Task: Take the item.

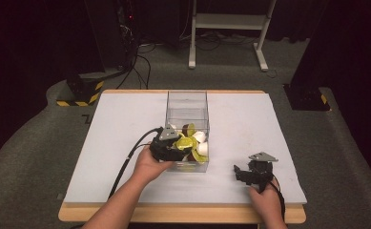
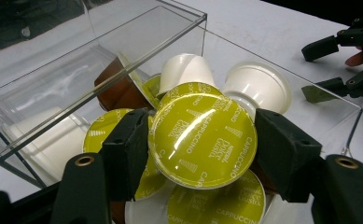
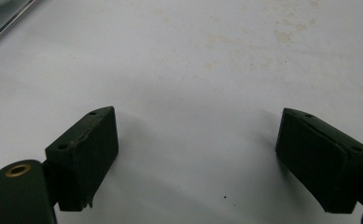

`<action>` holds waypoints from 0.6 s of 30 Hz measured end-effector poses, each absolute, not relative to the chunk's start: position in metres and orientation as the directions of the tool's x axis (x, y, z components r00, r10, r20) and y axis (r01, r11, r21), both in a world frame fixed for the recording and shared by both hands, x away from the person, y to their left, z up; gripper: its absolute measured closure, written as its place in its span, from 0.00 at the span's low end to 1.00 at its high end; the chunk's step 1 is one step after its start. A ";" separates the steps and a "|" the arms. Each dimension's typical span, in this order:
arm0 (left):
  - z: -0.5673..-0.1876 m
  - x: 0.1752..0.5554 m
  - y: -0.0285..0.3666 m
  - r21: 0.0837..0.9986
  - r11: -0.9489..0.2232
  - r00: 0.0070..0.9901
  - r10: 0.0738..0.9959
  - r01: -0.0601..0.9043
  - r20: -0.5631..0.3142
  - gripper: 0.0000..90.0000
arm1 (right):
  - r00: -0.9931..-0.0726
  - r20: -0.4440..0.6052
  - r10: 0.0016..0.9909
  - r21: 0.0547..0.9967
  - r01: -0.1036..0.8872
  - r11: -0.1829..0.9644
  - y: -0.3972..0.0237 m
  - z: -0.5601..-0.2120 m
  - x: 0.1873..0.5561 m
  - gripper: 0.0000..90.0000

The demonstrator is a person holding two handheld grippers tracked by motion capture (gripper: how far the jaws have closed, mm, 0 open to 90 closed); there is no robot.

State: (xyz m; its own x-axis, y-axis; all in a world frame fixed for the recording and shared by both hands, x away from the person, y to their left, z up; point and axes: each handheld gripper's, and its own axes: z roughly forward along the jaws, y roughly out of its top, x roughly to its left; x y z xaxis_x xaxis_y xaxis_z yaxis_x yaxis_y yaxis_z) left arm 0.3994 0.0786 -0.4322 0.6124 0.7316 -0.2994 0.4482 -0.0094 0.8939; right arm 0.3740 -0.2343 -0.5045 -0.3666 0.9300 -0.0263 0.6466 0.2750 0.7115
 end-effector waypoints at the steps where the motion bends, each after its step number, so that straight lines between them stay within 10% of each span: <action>1: -0.432 0.399 0.080 0.894 -0.011 0.615 0.730 0.447 -0.299 0.41 | -0.366 -0.026 0.930 0.711 0.647 0.275 -0.234 -0.505 0.374 0.15; 18: -0.426 0.398 0.091 0.889 0.077 0.595 0.716 0.451 -0.364 0.42 | -0.368 -0.017 0.930 0.709 0.651 0.270 -0.235 -0.505 0.374 0.14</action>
State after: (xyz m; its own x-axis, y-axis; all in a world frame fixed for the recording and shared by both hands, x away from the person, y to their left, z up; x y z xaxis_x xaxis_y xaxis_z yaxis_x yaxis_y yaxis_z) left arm 0.3976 0.0905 -0.4258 0.5950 0.7164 -0.3643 0.4513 0.0773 0.8890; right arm 0.3745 -0.2348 -0.5045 -0.3677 0.9298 -0.0168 0.6513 0.2703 0.7090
